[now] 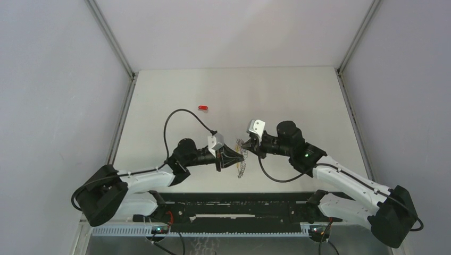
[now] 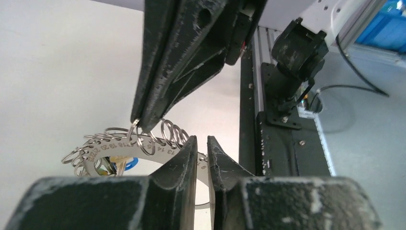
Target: Put the keys on the keyring
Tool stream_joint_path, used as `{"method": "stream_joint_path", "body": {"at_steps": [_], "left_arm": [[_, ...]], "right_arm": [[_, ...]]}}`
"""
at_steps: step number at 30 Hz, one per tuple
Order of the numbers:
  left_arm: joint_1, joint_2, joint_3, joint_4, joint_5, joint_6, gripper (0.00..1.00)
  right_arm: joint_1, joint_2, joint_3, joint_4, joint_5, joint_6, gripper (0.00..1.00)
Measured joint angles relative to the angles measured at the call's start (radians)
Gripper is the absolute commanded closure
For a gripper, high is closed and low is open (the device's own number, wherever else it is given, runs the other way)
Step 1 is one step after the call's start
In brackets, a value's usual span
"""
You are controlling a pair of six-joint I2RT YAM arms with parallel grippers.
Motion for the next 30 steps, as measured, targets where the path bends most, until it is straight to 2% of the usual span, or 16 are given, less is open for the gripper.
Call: {"method": "stream_joint_path", "body": {"at_steps": [6, 7, 10, 13, 18, 23, 30], "left_arm": [[-0.093, -0.066, 0.035, -0.204, -0.07, 0.15, 0.81], [-0.109, -0.08, 0.042, -0.236, -0.079, 0.172, 0.79], [-0.133, -0.114, 0.045, -0.27, -0.124, 0.204, 0.64], [-0.116, -0.146, 0.021, -0.223, -0.172, 0.191, 0.5], [-0.066, -0.187, -0.063, -0.124, -0.221, 0.155, 0.35], [-0.05, -0.222, -0.103, -0.085, -0.261, 0.139, 0.29], [-0.045, -0.237, -0.103, -0.031, -0.252, 0.13, 0.28]], "right_arm": [[-0.001, -0.006, 0.0, 0.012, 0.018, 0.019, 1.0], [-0.003, -0.007, 0.0, 0.015, 0.018, 0.022, 1.0], [-0.013, -0.018, 0.0, 0.031, 0.012, 0.033, 1.0], [-0.018, -0.035, 0.0, 0.04, 0.005, 0.035, 1.0], [-0.019, -0.077, -0.011, 0.054, -0.014, 0.032, 1.0], [-0.018, -0.108, -0.035, 0.068, -0.03, 0.024, 1.0], [-0.012, -0.109, -0.039, 0.068, -0.04, 0.013, 1.0]]}}
